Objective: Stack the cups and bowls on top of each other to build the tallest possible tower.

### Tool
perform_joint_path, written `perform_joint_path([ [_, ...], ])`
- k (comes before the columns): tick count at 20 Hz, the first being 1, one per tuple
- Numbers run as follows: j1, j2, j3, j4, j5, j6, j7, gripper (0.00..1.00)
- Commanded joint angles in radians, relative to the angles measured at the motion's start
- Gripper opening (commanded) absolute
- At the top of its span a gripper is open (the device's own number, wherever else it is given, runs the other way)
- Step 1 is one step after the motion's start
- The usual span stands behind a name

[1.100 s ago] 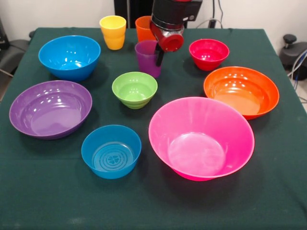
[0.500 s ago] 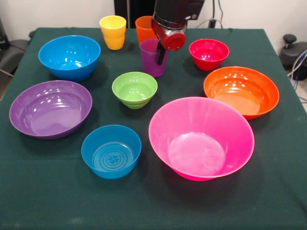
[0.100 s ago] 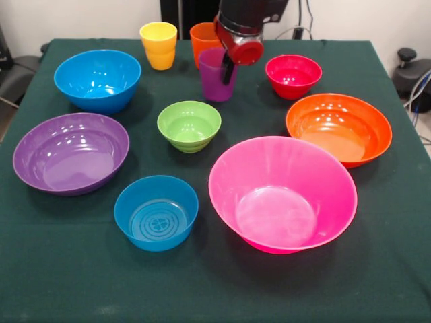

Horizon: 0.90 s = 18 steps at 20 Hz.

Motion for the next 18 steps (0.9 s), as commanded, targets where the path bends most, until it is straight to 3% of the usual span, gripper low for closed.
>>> perform_joint_path([
  [1,0.017,-0.070,0.037,-0.069,0.037,0.164,0.109,0.00],
  [7,0.043,-0.100,0.011,-0.085,0.037,0.208,0.127,0.00],
  [12,0.024,-0.114,0.030,-0.089,0.037,0.205,0.114,0.00],
  [18,-0.021,-0.082,0.047,-0.126,0.022,0.166,0.077,0.00],
])
